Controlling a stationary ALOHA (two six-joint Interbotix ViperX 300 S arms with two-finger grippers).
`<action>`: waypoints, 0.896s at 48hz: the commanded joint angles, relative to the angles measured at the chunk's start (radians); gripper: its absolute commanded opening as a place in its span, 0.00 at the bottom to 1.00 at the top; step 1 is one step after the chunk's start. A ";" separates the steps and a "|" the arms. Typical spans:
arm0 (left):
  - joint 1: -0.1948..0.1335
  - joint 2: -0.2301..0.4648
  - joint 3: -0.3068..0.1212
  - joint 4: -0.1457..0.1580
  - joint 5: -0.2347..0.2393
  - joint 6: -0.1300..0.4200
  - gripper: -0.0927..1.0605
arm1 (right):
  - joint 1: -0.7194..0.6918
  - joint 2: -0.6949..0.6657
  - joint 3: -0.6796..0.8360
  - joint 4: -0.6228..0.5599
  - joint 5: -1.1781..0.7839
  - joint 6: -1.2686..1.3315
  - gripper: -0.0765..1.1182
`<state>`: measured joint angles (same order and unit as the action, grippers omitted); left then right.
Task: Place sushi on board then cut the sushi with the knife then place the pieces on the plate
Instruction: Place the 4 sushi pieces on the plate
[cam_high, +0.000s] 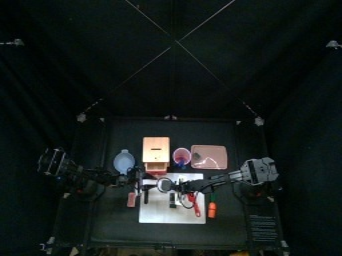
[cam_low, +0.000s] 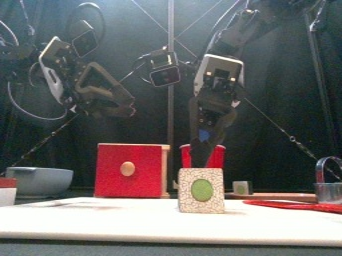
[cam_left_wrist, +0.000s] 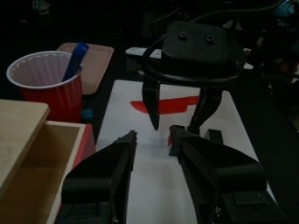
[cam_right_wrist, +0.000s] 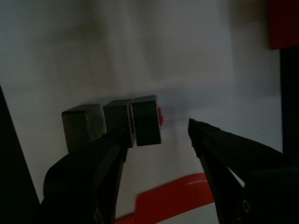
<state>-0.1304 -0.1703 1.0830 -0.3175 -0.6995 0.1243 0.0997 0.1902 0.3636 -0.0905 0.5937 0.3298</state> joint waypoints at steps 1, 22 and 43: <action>-0.002 -0.003 -0.011 -0.009 -0.006 0.002 0.74 | -0.011 -0.026 -0.021 -0.006 0.000 -0.002 0.81; -0.002 0.006 -0.011 -0.026 0.000 0.002 0.74 | -0.012 -0.012 -0.014 -0.009 0.000 -0.002 0.81; -0.002 0.011 -0.009 -0.028 -0.002 0.000 0.74 | -0.032 -0.006 0.000 -0.038 0.002 0.003 0.81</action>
<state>-0.1319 -0.1549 1.0845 -0.3436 -0.6964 0.1243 0.0859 0.1963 0.3666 -0.1181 0.5952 0.3329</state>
